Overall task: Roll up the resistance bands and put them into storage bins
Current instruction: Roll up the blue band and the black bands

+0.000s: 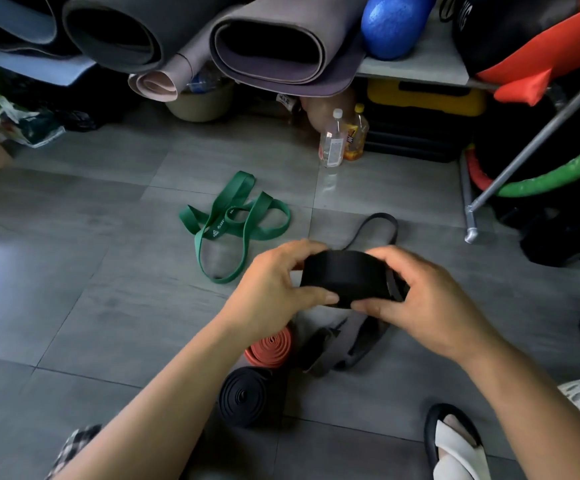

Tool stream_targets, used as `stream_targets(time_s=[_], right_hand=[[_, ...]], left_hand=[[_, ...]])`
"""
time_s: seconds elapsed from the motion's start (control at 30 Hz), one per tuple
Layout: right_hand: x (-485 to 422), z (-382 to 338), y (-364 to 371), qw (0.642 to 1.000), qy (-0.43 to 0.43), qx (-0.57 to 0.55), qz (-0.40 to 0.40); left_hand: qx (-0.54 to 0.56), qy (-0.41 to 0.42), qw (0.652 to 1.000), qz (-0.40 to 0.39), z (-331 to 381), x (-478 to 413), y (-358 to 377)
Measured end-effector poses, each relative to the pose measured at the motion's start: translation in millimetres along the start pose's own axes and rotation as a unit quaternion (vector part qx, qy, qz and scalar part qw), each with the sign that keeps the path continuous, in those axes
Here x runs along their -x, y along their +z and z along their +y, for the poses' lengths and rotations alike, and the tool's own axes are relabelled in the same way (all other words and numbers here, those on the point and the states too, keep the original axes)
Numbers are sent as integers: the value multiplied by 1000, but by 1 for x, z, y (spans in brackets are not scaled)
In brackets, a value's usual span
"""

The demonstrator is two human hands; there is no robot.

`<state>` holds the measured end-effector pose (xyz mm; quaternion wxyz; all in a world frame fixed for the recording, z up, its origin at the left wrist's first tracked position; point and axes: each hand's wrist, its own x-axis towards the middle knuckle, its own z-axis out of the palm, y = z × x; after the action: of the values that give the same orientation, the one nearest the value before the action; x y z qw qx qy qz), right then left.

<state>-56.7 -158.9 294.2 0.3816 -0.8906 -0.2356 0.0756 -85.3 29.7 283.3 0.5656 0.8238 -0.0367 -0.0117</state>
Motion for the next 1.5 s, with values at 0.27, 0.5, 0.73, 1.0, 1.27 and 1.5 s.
stream_targets(time_s=[0.27,0.5,0.73,1.0,1.27,1.5], right_hand=[[-8,4,-1,957,-39,-281,53],[-6,2,-4,975,-2,-215,52],[-1,6,10,993,-56,97,45],[-7,2,-7,973,-29,-219,59],[-9,3,3,938,43,-331,89],[-2,3,2,999,39,-27,21]], left_hand=[[306,-16,951,31,19,4,3],[221,-75,972,-8,8,1,0],[-154,56,986,-26,-4,-1,0],[261,49,963,55,16,1,-8],[427,-92,899,28,11,3,14],[-65,32,996,-46,0,-3,-2]])
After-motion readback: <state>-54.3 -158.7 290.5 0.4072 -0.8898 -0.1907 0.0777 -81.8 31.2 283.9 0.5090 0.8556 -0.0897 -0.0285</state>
